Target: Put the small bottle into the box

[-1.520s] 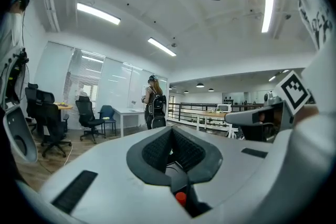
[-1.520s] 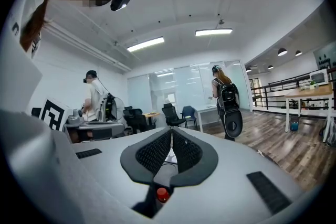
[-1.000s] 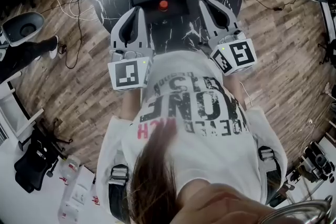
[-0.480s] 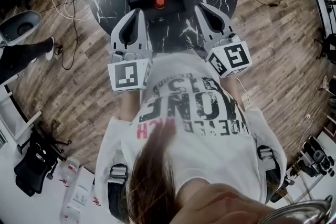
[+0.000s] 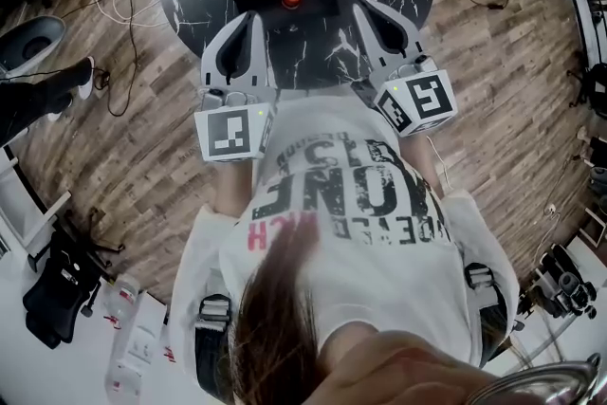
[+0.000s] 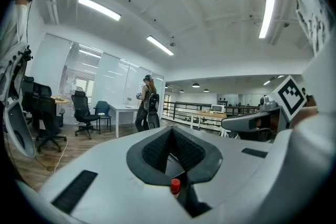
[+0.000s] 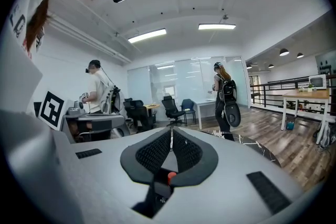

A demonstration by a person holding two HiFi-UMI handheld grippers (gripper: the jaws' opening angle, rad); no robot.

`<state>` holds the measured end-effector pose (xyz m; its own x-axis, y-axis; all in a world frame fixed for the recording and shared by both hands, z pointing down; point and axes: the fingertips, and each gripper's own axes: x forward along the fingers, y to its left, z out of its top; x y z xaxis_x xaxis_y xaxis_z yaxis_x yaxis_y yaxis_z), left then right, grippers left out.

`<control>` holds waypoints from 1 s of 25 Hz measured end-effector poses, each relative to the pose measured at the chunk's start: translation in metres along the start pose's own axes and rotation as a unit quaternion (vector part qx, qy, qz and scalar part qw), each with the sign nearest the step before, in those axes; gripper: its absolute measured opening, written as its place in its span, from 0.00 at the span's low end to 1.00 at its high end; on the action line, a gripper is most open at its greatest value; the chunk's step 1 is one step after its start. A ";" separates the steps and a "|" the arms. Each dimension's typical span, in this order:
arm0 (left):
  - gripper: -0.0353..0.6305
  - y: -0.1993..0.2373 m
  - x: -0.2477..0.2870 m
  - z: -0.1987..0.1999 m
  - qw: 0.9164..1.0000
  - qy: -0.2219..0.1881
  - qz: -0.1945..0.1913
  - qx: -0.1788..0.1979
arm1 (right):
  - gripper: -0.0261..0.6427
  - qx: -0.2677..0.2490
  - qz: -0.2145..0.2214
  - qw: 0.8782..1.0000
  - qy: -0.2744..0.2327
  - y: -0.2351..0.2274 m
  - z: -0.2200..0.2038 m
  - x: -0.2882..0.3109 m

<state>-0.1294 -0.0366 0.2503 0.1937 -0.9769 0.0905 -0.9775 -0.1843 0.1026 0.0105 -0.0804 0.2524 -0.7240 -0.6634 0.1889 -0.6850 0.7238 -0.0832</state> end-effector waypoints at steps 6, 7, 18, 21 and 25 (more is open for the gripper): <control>0.06 0.001 0.003 -0.002 1.000 0.003 -0.002 0.002 | 0.05 0.003 0.000 1.000 0.000 0.001 -0.002 0.002; 0.06 0.001 0.004 -0.002 1.000 0.003 -0.002 0.002 | 0.05 0.003 0.000 1.000 -0.001 0.000 -0.002 0.003; 0.06 0.005 0.014 -0.004 1.000 0.009 -0.008 0.001 | 0.05 0.005 -0.009 1.000 0.003 -0.007 -0.003 0.010; 0.06 0.008 0.018 -0.005 1.000 0.010 -0.009 0.000 | 0.05 0.002 -0.006 1.000 0.005 -0.006 -0.003 0.014; 0.06 0.009 0.021 -0.005 1.000 0.010 -0.012 -0.002 | 0.05 -0.004 -0.002 1.000 0.007 -0.005 -0.002 0.018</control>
<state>-0.1337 -0.0587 0.2576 0.2188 -0.9699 0.1070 -0.9722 -0.2072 0.1092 0.0014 -0.0956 0.2581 -0.7195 -0.6640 0.2037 -0.6876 0.7222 -0.0747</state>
